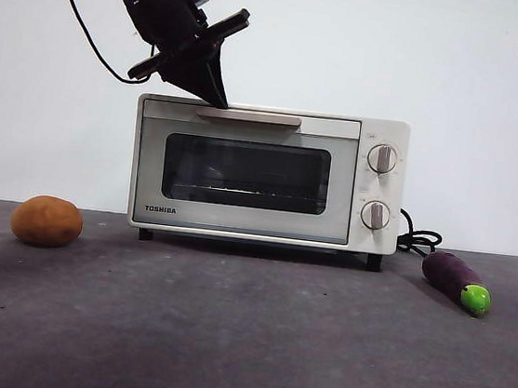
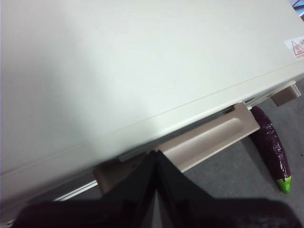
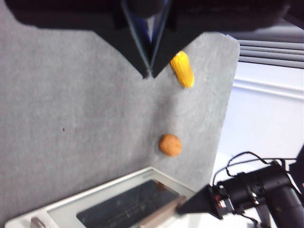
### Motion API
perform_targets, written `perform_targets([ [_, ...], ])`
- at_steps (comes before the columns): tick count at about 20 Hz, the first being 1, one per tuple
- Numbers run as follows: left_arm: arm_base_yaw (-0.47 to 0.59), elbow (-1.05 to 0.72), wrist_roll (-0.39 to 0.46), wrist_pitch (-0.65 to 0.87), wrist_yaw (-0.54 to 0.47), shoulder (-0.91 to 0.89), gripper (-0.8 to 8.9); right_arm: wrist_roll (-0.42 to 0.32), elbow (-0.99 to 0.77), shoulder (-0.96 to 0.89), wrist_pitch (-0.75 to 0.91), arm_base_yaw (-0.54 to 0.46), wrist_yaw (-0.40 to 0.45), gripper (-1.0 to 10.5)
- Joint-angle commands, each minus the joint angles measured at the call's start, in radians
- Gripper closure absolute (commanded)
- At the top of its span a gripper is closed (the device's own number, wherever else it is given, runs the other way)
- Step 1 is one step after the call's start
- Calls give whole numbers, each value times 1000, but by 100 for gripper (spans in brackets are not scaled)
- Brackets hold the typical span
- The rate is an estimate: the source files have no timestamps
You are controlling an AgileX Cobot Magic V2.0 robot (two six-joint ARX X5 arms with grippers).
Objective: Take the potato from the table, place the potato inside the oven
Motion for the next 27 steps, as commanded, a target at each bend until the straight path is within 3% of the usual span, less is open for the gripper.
perform_targets([
  [1, -2, 0, 29, -8, -11, 19, 819, -19, 5, 0, -20, 2, -4, 947],
  [9, -17, 0, 35, -21, -113, 20, 819, -63, 8, -9, -72, 2, -5, 947],
  [13, -19, 0, 35, -23, -117, 20, 819, -68, 16, -23, -94, 2, -12, 947],
  [27, -58, -1, 54, -124, -117, 20, 819, -193, 81, -35, -287, 2, -10, 947],
])
